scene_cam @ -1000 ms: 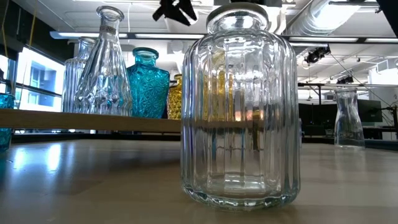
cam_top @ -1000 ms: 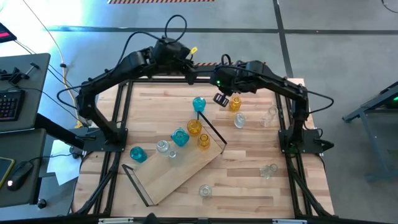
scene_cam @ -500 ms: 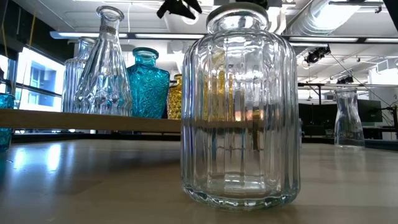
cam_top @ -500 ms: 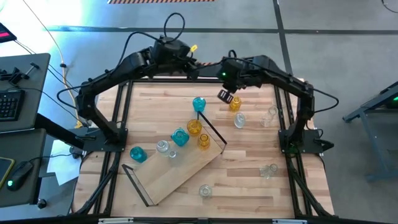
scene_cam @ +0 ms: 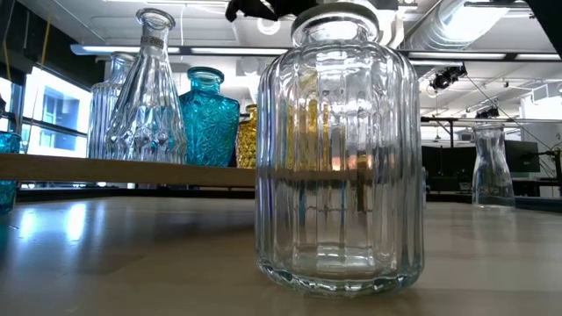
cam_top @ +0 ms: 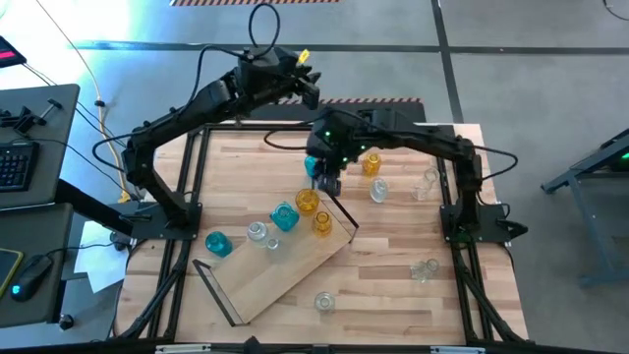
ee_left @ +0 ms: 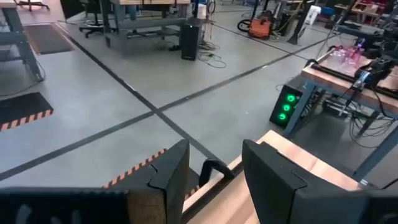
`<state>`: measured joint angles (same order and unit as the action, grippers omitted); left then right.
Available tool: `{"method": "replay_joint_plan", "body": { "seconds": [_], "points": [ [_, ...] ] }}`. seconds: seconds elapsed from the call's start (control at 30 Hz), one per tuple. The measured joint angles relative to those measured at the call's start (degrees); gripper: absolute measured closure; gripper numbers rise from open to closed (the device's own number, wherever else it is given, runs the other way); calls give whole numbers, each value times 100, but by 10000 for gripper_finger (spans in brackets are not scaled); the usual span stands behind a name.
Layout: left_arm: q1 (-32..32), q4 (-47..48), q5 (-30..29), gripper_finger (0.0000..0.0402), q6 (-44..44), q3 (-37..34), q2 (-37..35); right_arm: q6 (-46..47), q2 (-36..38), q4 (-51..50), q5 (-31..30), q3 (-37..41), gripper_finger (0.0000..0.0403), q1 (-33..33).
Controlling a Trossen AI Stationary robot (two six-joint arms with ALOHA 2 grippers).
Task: Sort vases onto shelf
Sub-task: Put the blue vase on the shelf aligned with the other blue vase
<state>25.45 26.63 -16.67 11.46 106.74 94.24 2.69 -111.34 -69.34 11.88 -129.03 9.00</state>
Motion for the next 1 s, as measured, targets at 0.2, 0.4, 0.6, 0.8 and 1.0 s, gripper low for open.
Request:
{"method": "replay_joint_plan", "body": {
  "seconds": [0.2,0.4,0.6,0.8,1.0],
  "points": [
    [25,400,20,261,-236,2,-39,143,-190,96,62,15,330,-35],
    [209,1436,-286,261,-372,9,-319,306,220,-425,-665,7,330,29],
    [195,2865,-852,261,-231,11,-807,478,1125,-740,-1876,2,330,401],
    [-235,3855,-848,261,297,12,-1312,100,1753,-759,-2368,4,330,1081],
    [-1066,4635,-852,261,1160,15,-1670,-392,1725,-741,-1648,71,330,1785]
  ]
}}
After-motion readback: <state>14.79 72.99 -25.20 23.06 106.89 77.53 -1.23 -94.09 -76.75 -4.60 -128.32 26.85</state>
